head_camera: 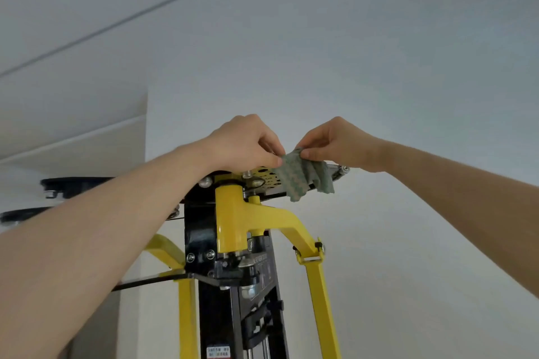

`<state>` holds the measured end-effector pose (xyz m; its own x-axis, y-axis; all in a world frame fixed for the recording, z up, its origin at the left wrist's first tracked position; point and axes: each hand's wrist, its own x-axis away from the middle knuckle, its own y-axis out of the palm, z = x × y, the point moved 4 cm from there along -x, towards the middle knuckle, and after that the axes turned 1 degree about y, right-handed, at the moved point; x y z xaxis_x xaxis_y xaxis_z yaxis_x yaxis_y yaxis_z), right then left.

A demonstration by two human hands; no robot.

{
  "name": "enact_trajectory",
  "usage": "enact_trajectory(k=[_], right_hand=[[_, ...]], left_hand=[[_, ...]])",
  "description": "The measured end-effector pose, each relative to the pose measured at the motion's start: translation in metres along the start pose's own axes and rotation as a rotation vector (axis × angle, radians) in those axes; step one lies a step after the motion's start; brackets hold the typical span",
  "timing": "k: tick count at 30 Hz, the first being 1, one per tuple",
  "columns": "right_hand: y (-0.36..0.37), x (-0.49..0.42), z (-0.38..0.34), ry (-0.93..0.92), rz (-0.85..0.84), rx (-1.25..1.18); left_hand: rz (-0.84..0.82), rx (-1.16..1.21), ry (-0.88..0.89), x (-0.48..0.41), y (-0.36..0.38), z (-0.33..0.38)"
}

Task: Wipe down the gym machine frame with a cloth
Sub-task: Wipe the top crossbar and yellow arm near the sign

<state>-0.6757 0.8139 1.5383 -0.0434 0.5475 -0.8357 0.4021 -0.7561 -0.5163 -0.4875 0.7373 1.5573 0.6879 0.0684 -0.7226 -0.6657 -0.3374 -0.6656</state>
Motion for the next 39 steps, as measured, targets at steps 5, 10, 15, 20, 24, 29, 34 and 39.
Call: enact_trajectory(k=[5, 10, 15, 20, 24, 29, 34, 39], right_hand=[[-0.009, -0.007, 0.031, -0.048, -0.040, -0.035], [-0.012, -0.010, 0.056, -0.075, -0.044, -0.093], [-0.018, -0.011, 0.077, -0.079, -0.026, -0.088], [-0.024, -0.010, 0.094, -0.083, 0.004, -0.060], [-0.029, -0.007, 0.108, -0.060, 0.027, -0.089], [-0.035, 0.001, 0.121, 0.010, 0.129, -0.187], [-0.032, 0.030, 0.129, 0.077, 0.289, -0.424], [-0.006, 0.065, 0.129, 0.265, 0.223, -0.815]], left_hand=[[-0.025, -0.049, -0.115, -0.021, 0.013, 0.013], [-0.030, -0.078, -0.184, -0.037, 0.027, 0.023], [-0.046, -0.112, -0.209, -0.055, 0.044, 0.031], [-0.058, -0.128, -0.173, -0.072, 0.059, 0.039], [-0.067, -0.153, -0.128, -0.086, 0.071, 0.046], [0.011, -0.144, -0.094, -0.094, 0.087, 0.059], [0.229, -0.076, -0.006, -0.084, 0.093, 0.071], [0.345, 0.033, -0.010, -0.049, 0.118, 0.071]])
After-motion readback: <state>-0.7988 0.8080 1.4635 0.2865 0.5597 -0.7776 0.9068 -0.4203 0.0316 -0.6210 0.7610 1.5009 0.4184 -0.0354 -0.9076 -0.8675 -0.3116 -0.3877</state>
